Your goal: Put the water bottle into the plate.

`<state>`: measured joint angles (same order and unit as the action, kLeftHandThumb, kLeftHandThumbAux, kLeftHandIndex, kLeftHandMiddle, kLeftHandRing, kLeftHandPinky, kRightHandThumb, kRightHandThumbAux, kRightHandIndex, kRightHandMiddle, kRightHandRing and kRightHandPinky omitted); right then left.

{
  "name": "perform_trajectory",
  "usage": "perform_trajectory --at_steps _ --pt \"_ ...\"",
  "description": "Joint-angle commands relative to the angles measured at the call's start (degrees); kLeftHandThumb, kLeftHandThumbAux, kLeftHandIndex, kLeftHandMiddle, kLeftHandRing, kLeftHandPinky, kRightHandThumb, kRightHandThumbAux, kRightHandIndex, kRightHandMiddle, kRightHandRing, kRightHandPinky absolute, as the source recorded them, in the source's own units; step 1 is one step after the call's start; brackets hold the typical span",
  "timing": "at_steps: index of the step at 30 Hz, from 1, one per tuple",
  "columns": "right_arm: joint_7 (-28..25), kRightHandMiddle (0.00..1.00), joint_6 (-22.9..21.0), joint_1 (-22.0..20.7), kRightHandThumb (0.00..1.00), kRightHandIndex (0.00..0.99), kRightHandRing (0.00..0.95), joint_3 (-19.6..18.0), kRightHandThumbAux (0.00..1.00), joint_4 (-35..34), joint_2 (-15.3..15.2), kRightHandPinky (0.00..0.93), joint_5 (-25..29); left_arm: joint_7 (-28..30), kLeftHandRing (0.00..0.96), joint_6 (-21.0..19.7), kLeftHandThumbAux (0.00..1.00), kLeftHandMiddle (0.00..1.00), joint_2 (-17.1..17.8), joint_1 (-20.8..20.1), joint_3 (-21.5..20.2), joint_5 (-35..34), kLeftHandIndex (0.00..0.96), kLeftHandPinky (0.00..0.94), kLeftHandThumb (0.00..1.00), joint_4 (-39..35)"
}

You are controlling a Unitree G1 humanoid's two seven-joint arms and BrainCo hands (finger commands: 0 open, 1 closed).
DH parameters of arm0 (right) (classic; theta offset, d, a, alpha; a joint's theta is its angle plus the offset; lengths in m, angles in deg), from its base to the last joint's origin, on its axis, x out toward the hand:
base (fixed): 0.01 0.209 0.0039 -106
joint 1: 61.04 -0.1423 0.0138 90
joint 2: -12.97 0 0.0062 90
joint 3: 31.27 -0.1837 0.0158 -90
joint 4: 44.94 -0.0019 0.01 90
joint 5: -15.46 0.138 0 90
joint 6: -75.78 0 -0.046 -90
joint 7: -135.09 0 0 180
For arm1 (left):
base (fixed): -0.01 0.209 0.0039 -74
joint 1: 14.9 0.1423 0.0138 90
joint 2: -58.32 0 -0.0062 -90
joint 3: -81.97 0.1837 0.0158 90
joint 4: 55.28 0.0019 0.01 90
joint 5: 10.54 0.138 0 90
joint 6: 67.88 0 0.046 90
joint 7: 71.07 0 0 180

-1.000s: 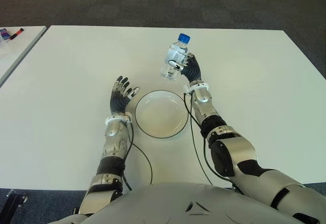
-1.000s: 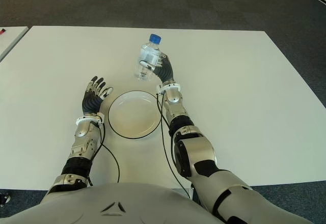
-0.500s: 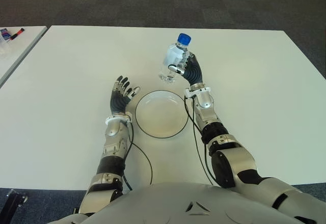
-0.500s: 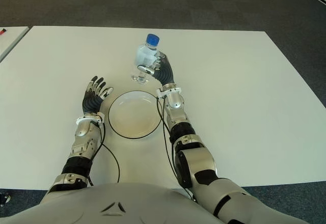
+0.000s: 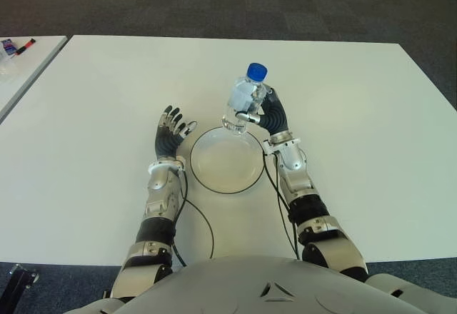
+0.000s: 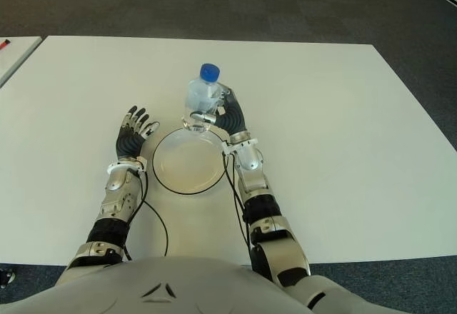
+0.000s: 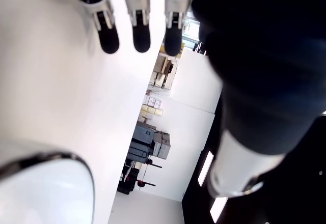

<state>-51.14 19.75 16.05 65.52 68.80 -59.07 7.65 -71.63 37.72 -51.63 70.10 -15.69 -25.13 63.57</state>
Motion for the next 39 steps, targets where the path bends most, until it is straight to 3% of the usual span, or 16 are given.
perform_trajectory --at_steps 1,11,17,25,39 --pt "-0.91 0.535 -4.08 2.62 0.856 0.402 0.881 1.61 0.676 -4.78 -1.17 0.858 -1.06 0.15 0.118 -1.43 0.904 0.132 -2.80 0.15 0.42 0.20 0.103 0.141 0.000 1.95" --pt "0.44 0.534 -2.09 7.57 0.856 0.401 0.881 4.79 0.676 -0.16 -1.21 0.864 -3.20 -0.07 0.116 -1.49 0.899 0.126 -3.16 -0.44 0.34 -0.03 0.104 0.139 0.000 2.43" --pt "0.11 0.536 -6.34 9.94 0.857 0.402 0.878 6.22 0.676 -1.32 -2.39 0.860 -4.97 -0.03 0.118 -1.16 0.902 0.127 -3.21 -0.71 0.32 0.01 0.105 0.140 0.000 2.92" --pt "3.17 0.540 -10.32 10.38 0.857 0.403 0.878 6.55 0.676 -3.89 -3.54 0.860 -9.11 -0.12 0.116 -0.64 0.904 0.125 -3.58 -0.91 0.33 -0.08 0.104 0.138 0.000 3.26" --pt "2.61 0.541 -10.94 9.04 0.858 0.404 0.879 6.31 0.675 -3.18 -4.37 0.859 -7.85 -1.00 0.114 0.19 0.893 0.122 -4.29 -0.81 0.96 0.57 0.099 0.134 0.000 3.23"
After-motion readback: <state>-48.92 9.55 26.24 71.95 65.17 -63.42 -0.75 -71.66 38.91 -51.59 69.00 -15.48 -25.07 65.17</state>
